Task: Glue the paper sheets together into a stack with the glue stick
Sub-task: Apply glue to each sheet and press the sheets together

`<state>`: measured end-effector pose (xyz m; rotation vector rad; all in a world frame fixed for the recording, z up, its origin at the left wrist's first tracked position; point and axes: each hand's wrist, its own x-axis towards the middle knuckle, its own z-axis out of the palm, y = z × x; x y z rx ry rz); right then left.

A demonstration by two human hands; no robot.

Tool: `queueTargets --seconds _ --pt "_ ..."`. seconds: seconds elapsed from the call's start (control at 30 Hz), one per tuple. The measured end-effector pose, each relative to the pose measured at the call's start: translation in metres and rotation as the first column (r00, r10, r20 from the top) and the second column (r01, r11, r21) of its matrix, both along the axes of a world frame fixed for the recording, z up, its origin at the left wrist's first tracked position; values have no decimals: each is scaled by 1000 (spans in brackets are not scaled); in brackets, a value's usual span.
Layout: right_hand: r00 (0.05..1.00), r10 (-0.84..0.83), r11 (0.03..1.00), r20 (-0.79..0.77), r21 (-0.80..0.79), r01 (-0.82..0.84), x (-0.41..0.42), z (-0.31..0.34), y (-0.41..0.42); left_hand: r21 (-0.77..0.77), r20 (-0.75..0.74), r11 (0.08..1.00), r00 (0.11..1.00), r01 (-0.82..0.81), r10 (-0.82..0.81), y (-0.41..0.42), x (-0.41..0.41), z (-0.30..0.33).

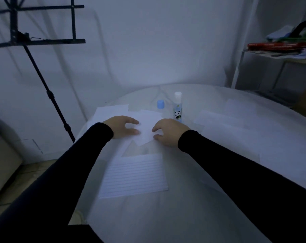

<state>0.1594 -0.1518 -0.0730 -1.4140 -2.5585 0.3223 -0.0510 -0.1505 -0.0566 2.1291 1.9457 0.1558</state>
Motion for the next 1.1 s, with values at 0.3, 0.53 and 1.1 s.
queueTargets --seconds 0.3,0.53,1.1 --pt "995 -52 997 89 -59 58 -19 -7 11 -102 -92 995 996 2 -11 2 -25 -16" --pt "990 -120 987 73 -95 127 -1 -3 -6 -109 -106 994 994 -11 0 -2 -19 -15" --pt "976 -169 971 139 -146 189 48 13 -46 -12 -83 994 990 110 -111 6 38 -19"
